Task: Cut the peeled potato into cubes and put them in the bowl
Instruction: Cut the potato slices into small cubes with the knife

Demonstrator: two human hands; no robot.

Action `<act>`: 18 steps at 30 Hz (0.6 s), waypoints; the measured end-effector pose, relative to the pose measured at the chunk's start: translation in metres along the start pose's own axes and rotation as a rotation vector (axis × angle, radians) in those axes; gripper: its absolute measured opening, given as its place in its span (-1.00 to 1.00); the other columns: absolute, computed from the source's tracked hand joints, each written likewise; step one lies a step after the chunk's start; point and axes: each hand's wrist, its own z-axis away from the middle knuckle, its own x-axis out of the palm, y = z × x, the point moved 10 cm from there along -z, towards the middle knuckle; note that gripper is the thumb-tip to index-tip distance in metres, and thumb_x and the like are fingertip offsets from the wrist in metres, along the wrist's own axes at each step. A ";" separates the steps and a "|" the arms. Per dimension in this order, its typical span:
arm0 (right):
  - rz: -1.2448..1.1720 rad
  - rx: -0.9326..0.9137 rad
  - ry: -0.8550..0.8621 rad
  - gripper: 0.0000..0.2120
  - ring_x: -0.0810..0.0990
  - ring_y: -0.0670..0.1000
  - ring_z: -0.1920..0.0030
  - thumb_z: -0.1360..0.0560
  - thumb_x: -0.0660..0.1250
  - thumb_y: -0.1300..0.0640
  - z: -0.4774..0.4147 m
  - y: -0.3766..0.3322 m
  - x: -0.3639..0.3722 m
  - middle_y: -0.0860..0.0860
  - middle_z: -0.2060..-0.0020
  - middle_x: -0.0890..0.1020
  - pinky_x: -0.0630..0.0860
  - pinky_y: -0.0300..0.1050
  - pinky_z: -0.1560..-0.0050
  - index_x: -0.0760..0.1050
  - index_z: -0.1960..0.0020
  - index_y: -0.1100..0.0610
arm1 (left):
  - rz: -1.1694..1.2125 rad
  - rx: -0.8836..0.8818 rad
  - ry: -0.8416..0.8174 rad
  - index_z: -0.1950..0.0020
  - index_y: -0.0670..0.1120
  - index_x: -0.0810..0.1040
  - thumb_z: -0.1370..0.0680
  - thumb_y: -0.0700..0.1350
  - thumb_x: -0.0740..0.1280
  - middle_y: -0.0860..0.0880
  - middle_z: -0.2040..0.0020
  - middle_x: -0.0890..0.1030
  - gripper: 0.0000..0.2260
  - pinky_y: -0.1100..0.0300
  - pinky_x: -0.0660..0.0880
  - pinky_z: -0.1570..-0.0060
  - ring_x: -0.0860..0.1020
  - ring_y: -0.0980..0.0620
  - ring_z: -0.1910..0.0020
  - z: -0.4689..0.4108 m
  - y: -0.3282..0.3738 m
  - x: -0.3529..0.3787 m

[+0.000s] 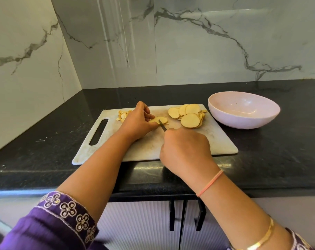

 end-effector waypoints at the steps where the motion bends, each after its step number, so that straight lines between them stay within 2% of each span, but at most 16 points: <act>1: -0.003 -0.006 -0.003 -0.88 0.38 0.06 0.27 -0.57 0.16 0.15 0.004 -0.001 -0.001 -0.01 0.38 0.28 0.31 -0.12 0.35 0.46 -0.04 0.09 | -0.003 -0.003 -0.003 0.01 0.00 0.28 -0.47 -0.11 0.44 -0.02 -0.07 0.59 -0.68 0.26 0.48 0.12 0.55 0.07 0.07 0.001 0.000 0.000; 5: -0.047 0.014 0.012 -0.87 0.36 0.05 0.28 -0.57 0.15 0.13 0.016 0.004 -0.010 -0.02 0.37 0.29 0.27 -0.12 0.33 0.46 -0.02 0.08 | -0.011 -0.002 -0.004 0.03 0.01 0.29 -0.47 -0.12 0.44 -0.02 -0.07 0.59 -0.69 0.27 0.47 0.12 0.55 0.07 0.05 0.002 -0.001 -0.002; 8: -0.073 0.056 0.127 -0.86 0.26 -0.03 0.42 -0.57 0.14 0.07 0.018 0.013 -0.026 -0.05 0.41 0.27 0.15 -0.17 0.46 0.45 -0.01 0.07 | -0.007 0.005 -0.008 0.07 0.03 0.27 -0.45 -0.11 0.45 0.00 -0.05 0.58 -0.67 0.25 0.48 0.10 0.55 0.08 0.05 0.002 0.001 -0.003; 10: -0.091 0.090 0.178 -0.83 0.27 -0.03 0.42 -0.58 0.14 0.07 0.012 0.018 -0.031 -0.06 0.41 0.26 0.12 -0.18 0.48 0.46 -0.03 0.09 | 0.017 0.008 -0.011 0.12 0.05 0.25 -0.44 -0.13 0.45 0.00 -0.04 0.58 -0.66 0.21 0.50 0.06 0.54 0.07 0.07 0.003 0.002 -0.004; 12: -0.105 0.113 0.170 -0.80 0.35 0.02 0.33 -0.58 0.13 0.09 0.001 0.022 -0.027 -0.04 0.38 0.32 0.12 -0.19 0.48 0.49 -0.05 0.12 | 0.049 0.006 -0.012 0.14 0.06 0.24 -0.43 -0.16 0.45 -0.02 -0.04 0.59 -0.64 0.19 0.52 0.05 0.53 0.07 0.10 0.004 0.001 -0.003; 15: -0.125 0.120 0.094 -0.79 0.37 0.05 0.25 -0.58 0.14 0.09 -0.019 0.021 -0.011 0.01 0.27 0.40 0.13 -0.21 0.47 0.50 -0.07 0.14 | 0.085 0.008 -0.001 0.15 0.05 0.23 -0.42 -0.17 0.47 -0.02 0.00 0.59 -0.62 0.25 0.50 0.12 0.54 0.08 0.13 0.006 -0.003 -0.003; 18: -0.142 0.113 0.056 -0.80 0.40 0.06 0.25 -0.57 0.15 0.08 -0.033 0.017 -0.002 0.01 0.31 0.39 0.17 -0.20 0.45 0.50 -0.05 0.13 | 0.106 0.033 0.014 0.17 0.03 0.21 -0.41 -0.19 0.47 -0.05 0.03 0.61 -0.60 0.21 0.53 0.11 0.55 0.06 0.15 0.004 -0.001 -0.004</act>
